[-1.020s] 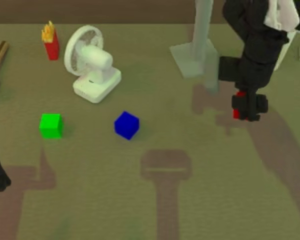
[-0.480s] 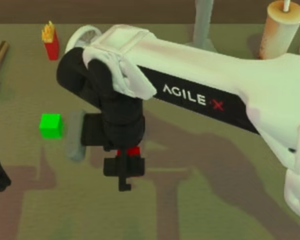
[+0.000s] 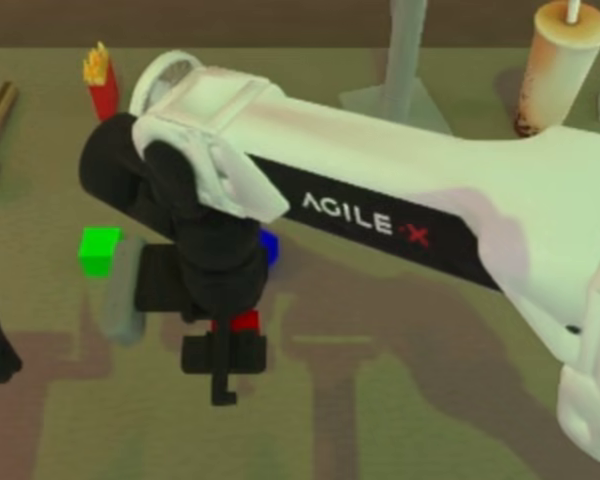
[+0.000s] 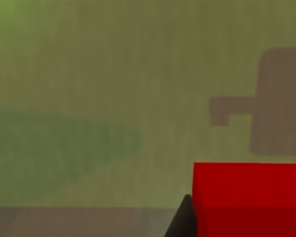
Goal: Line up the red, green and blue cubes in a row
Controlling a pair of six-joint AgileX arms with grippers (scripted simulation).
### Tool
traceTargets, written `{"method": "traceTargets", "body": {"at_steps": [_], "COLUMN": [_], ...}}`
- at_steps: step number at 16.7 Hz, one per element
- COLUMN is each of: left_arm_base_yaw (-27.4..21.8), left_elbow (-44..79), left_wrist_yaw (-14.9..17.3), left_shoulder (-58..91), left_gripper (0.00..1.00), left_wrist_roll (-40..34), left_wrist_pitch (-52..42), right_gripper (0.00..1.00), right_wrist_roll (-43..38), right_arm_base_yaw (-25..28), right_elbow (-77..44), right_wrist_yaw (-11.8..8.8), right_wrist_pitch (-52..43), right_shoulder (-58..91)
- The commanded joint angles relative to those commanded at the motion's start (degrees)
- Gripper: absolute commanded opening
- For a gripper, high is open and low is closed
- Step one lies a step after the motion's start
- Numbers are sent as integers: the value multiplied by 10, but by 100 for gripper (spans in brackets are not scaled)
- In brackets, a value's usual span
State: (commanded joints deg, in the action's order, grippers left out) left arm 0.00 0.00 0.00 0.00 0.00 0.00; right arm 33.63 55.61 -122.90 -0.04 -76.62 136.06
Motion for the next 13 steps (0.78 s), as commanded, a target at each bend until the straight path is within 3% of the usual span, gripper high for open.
{"method": "traceTargets", "body": {"at_steps": [7,12,13], "left_arm_base_yaw": [0,0,0], "left_elbow": [0,0,0], "left_wrist_yaw": [0,0,0], "left_shoulder": [0,0,0], "left_gripper": [100,100,100], "left_wrist_roll": [0,0,0], "left_wrist_pitch": [0,0,0], "right_gripper": [0,0,8], "right_wrist_roll": [-1,-1,-1], "right_arm_base_yaw": [1,2,2], "right_elbow": [108,123,123], "right_wrist_yaw": [1,1,1], "right_wrist_pitch": [127,143,143], "right_shoulder": [17,22,22]}}
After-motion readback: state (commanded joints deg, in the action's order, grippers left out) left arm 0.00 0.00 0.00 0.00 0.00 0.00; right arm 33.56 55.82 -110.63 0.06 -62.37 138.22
